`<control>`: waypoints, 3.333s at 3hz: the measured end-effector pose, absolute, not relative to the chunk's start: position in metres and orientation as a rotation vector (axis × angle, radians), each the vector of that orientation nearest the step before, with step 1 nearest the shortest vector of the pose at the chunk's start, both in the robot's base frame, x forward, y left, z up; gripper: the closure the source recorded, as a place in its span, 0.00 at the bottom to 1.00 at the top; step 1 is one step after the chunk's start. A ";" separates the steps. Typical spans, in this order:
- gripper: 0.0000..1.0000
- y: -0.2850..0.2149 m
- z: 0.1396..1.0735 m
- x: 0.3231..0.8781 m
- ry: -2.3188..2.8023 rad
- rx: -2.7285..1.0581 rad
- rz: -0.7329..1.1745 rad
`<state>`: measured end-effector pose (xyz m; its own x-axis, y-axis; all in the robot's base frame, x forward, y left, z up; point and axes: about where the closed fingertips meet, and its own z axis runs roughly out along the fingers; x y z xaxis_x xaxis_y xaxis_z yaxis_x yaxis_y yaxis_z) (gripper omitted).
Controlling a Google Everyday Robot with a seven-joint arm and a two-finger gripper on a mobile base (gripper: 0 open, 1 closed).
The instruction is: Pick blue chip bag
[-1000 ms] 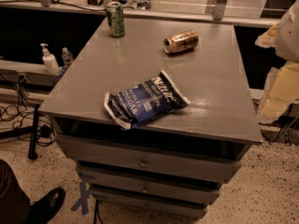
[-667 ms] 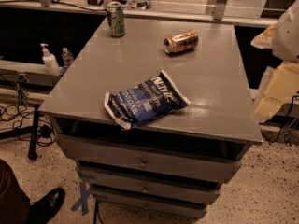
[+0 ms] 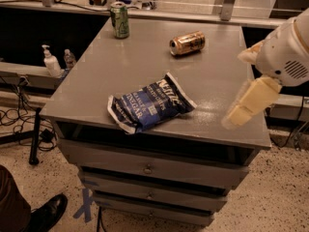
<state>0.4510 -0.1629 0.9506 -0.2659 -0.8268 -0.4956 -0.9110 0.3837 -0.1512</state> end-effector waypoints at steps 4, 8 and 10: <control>0.00 -0.071 0.862 0.497 2.022 -1.326 0.424; 0.64 -0.023 0.843 0.512 2.105 -1.212 0.502; 1.00 -0.040 0.863 0.515 2.123 -1.169 0.494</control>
Offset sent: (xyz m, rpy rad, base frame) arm 0.0380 0.0764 -0.0890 0.2503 -0.0512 -0.0252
